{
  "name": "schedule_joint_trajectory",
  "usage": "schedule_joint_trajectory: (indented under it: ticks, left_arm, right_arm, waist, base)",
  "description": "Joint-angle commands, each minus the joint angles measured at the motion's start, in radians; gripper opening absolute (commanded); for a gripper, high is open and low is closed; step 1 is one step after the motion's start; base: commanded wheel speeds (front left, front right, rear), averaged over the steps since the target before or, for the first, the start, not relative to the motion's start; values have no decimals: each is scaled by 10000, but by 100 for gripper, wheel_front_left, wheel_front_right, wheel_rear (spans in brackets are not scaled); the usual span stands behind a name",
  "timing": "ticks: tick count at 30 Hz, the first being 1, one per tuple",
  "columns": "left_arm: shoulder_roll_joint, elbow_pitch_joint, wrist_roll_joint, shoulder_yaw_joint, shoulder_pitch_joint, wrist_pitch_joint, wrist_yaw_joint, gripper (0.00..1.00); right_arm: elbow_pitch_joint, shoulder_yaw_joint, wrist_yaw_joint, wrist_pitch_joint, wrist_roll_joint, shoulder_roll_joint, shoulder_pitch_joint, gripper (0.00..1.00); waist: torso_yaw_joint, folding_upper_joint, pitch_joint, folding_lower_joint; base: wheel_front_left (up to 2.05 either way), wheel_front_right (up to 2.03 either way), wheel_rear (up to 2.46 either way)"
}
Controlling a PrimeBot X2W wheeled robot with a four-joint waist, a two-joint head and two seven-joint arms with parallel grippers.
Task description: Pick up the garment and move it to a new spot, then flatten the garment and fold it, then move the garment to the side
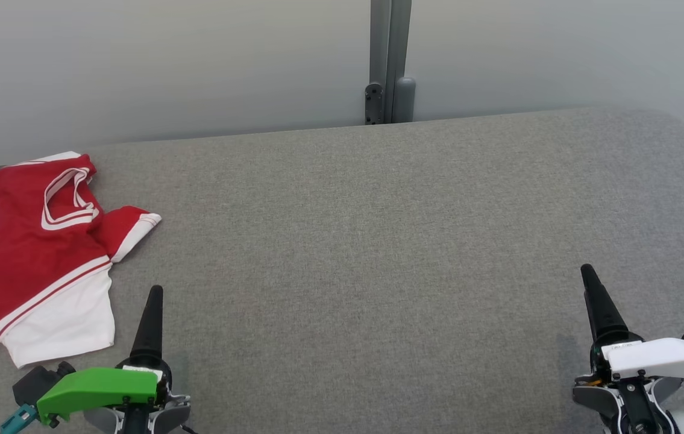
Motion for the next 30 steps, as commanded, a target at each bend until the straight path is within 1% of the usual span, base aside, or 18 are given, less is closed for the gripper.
schedule_joint_trajectory:
  ticks: [1,11,18,30]
  left_arm:
    - [128,-84,447,-68,-297,-110,34,100]
    - [218,102,2449,-285,-301,-475,193,100]
    - [392,241,4128,-494,-373,-714,351,100]
    - [483,374,6480,-682,-232,-1085,625,100]
  right_arm:
    - [-226,19,6,-125,-519,-129,-67,100]
    - [-464,164,7,-492,-2925,-429,-40,100]
    - [-494,281,7,-733,-4530,-668,18,100]
    - [-230,354,8,-1101,-6747,-894,52,100]
  waist:
    - [9,0,-10,0]
    - [64,0,-67,0]
    - [95,0,-89,0]
    - [136,0,-152,0]
  base:
    - [0,0,0]
    - [0,0,0]
    - [0,0,0]
    - [0,0,0]
